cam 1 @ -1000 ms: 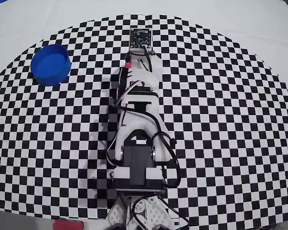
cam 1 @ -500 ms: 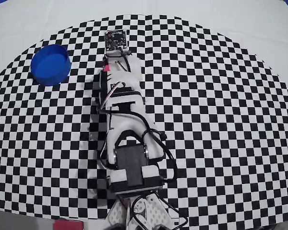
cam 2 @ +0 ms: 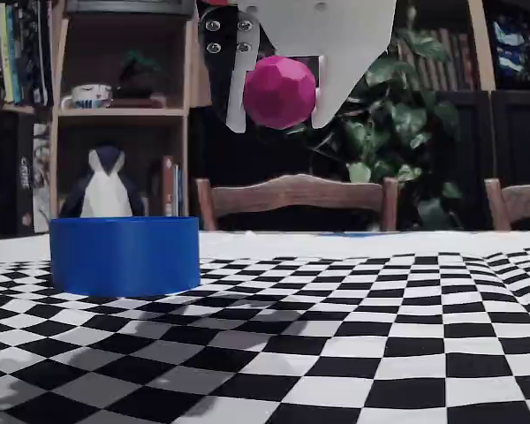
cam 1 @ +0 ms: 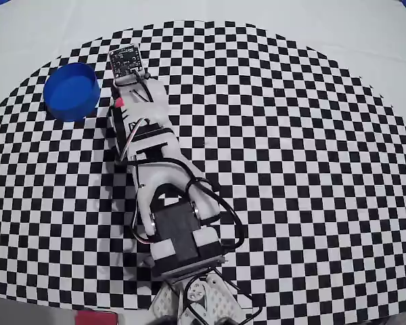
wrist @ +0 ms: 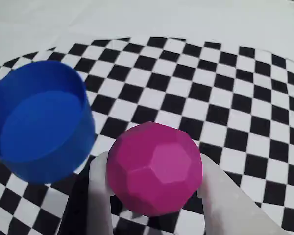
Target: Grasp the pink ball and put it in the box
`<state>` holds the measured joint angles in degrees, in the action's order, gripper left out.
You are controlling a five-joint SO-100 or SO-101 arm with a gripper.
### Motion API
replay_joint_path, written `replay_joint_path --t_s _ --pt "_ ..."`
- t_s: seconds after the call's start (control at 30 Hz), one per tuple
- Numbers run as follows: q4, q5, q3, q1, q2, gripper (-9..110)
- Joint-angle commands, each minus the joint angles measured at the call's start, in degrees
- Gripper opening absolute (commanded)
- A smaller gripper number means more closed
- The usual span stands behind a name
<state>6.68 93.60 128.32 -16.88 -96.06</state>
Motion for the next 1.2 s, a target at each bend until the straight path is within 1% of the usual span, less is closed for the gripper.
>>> replay_joint_path --t_s 0.0,0.6,1.17 --pt "0.18 -0.35 -3.78 -1.58 0.70 0" --pt "-0.09 -0.35 -11.43 -7.38 8.53 0" --pt "-0.97 -0.35 -19.86 -10.11 15.64 0"
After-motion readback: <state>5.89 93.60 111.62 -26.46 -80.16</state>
